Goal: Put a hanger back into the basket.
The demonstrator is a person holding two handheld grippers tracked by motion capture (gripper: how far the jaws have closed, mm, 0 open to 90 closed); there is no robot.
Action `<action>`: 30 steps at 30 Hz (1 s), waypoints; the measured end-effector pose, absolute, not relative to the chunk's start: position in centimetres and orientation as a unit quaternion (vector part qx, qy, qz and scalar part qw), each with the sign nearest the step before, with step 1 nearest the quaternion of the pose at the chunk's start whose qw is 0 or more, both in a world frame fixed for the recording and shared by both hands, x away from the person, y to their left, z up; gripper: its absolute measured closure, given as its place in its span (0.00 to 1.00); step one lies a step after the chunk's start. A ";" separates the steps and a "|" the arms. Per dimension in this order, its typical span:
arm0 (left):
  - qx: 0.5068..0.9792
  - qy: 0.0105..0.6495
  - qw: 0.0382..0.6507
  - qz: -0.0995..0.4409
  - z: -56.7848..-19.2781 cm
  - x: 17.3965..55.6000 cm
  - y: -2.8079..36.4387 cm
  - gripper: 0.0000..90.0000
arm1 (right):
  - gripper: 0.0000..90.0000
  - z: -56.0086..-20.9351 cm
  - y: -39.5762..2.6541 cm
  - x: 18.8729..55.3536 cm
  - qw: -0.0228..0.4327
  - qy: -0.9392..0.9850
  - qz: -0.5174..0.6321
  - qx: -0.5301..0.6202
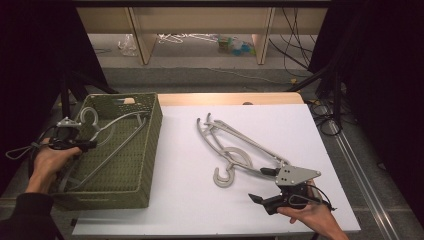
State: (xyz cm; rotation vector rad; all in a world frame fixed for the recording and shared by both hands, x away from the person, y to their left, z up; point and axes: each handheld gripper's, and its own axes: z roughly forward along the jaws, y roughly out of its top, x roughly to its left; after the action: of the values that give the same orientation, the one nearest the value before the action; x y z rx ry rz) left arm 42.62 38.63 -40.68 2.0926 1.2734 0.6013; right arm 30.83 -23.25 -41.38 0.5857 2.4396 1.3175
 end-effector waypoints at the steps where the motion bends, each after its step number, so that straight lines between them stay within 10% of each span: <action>1: 0.794 0.477 0.301 0.226 -40.7 42.7 39.0 0.85 | 0.19 -41.5 -23.2 30.9 0.155 0.849 0.462 0.205; 16: 0.757 0.537 0.274 0.253 -39.8 42.1 39.4 0.70 | 0.19 -41.7 -23.3 31.0 0.147 0.853 0.456 0.206; 30: 0.702 0.500 0.409 0.299 -34.3 34.9 33.7 0.37 | 0.20 -42.1 -23.5 31.4 0.155 0.849 0.456 0.219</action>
State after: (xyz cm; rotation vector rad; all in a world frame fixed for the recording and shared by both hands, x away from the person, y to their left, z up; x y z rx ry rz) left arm 34.95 33.69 -34.31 1.7689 1.2604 0.7531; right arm 31.36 -23.45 -42.14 0.6284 2.4310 1.3064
